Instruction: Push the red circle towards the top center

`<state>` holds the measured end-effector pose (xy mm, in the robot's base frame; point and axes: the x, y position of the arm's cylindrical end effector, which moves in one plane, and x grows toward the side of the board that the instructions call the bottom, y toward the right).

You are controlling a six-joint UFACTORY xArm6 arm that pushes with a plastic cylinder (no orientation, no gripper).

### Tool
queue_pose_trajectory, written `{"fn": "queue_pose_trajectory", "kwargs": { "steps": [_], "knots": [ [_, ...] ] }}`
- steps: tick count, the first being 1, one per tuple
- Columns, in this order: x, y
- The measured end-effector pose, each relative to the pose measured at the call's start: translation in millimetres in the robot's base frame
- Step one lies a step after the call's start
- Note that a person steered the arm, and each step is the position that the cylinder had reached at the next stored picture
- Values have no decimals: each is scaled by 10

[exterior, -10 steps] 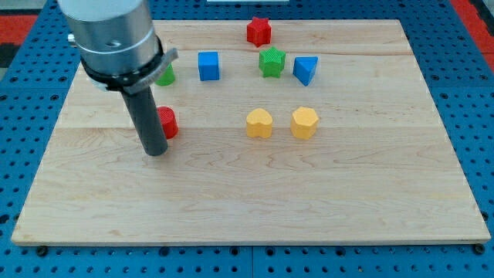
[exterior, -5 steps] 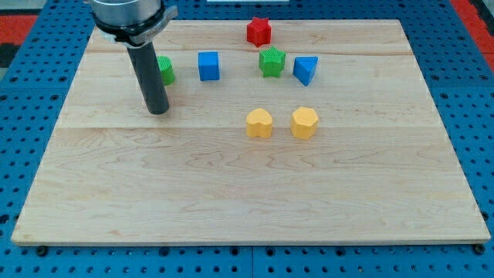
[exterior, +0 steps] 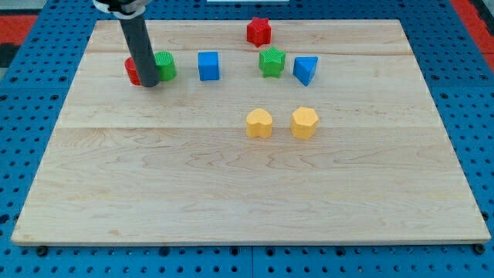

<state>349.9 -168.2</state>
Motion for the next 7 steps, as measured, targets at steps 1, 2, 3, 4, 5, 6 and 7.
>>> {"fn": "queue_pose_trajectory", "kwargs": {
  "steps": [1,2,3,4,5,6,7],
  "knots": [
    [0,-206],
    [-33,-363],
    [-50,-477],
    [-50,-693],
    [-205,-464],
    [-380,-192],
    [-540,-112]
  ]
}}
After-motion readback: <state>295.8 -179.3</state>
